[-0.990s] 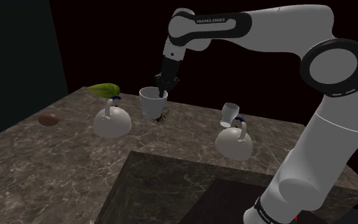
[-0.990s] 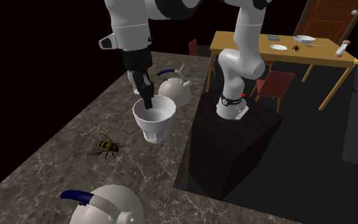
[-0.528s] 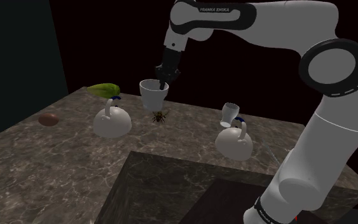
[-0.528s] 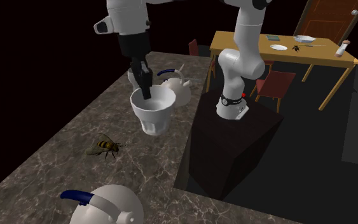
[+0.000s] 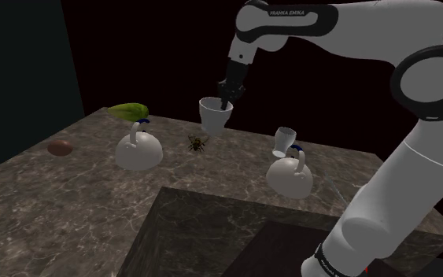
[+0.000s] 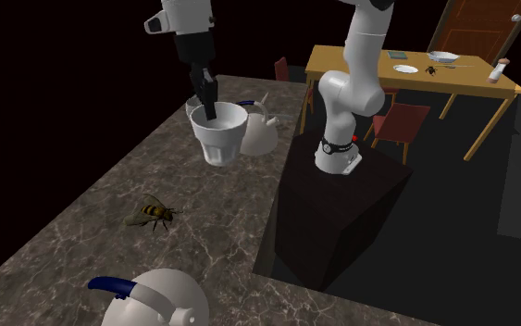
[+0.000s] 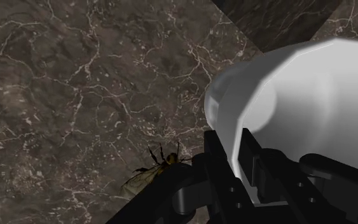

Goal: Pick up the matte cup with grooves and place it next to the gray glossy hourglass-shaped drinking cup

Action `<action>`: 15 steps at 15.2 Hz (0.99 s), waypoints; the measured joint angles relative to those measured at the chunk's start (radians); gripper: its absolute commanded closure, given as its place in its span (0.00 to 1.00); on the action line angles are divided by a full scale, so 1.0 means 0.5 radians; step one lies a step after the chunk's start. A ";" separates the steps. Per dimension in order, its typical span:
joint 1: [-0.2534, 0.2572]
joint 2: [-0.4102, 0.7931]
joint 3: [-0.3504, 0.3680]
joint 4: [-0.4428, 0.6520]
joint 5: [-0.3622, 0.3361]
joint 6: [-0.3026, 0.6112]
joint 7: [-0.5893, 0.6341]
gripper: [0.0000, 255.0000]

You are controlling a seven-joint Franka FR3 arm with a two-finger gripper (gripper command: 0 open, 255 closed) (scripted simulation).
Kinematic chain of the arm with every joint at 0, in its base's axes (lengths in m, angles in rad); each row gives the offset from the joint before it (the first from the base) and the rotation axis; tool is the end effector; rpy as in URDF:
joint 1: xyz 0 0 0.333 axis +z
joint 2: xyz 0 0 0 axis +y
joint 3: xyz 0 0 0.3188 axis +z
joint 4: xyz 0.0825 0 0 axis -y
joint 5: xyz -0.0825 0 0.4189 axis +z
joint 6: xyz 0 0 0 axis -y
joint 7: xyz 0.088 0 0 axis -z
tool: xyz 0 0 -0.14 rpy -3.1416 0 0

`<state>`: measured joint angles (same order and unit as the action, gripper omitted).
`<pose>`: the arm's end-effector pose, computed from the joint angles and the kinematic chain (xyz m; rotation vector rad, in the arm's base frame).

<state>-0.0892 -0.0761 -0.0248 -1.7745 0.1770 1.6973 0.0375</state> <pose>0.5709 -0.0431 0.5476 -2.9530 0.2574 -0.0084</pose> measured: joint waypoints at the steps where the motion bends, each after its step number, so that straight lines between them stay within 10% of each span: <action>1: -0.022 -0.025 -0.026 -0.028 -0.004 -0.005 -0.047 1.00; 15: -0.317 -0.181 -0.408 -0.159 -0.095 -0.136 -0.694 1.00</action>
<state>-0.2475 -0.1665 -0.2286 -1.8538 0.1293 1.6295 -0.3093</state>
